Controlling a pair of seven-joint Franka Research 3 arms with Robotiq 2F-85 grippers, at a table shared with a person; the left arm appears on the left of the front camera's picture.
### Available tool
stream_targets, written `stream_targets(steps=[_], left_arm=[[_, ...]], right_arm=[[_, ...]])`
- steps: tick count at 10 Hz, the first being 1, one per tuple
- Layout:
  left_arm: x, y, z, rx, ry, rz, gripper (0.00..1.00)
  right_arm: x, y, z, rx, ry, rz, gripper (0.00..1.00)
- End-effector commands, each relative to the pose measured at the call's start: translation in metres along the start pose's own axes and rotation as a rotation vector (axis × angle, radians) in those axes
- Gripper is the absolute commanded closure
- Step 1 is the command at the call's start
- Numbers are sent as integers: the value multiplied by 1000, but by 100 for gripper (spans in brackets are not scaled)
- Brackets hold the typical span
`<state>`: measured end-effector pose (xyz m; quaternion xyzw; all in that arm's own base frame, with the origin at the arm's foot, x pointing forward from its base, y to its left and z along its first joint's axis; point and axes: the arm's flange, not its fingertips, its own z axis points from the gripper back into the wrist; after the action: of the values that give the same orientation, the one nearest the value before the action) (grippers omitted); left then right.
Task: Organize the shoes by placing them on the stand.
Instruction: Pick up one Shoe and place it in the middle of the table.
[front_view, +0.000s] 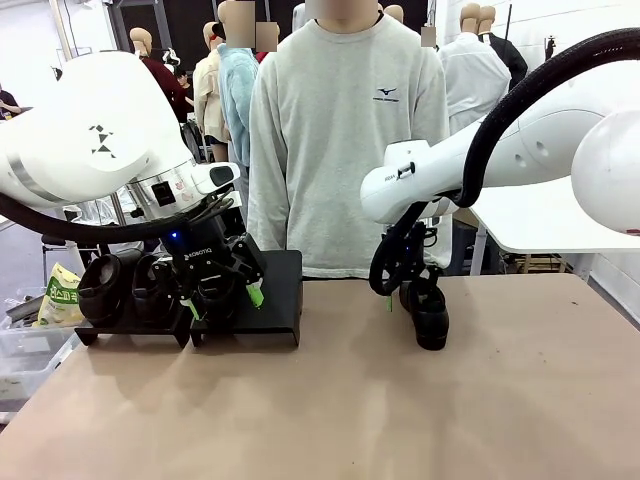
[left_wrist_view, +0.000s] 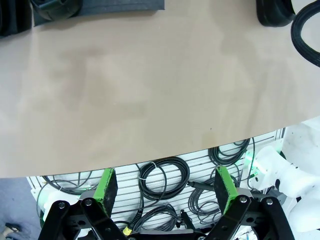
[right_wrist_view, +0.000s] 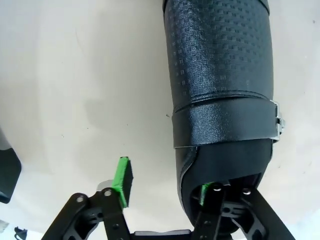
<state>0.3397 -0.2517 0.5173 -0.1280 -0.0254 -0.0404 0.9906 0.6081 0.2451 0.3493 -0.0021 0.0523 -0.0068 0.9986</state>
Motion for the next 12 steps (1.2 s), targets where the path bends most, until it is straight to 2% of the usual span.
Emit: stream_targets(steps=[1, 2, 6, 9, 10, 12], left_arm=[[0, -1, 1, -11, -4, 13, 0], [0, -1, 1, -11, -4, 13, 0], [0, -1, 1, -11, -4, 13, 0], [0, -1, 1, -11, -4, 13, 0], [0, -1, 1, -11, -4, 13, 0], [0, -1, 1, -11, -4, 13, 0]], right_arm=[[-8, -4, -1, -10, 13, -5, 85], [-9, -4, -1, -5, 20, -3, 100], [-11, -8, 5, 12, 50, -10, 100], [-25, -17, 27, 27, 1, -55, 100], [-42, -14, 42, 42, -9, -72, 100], [-95, 4, 74, 40, -101, -131, 100]])
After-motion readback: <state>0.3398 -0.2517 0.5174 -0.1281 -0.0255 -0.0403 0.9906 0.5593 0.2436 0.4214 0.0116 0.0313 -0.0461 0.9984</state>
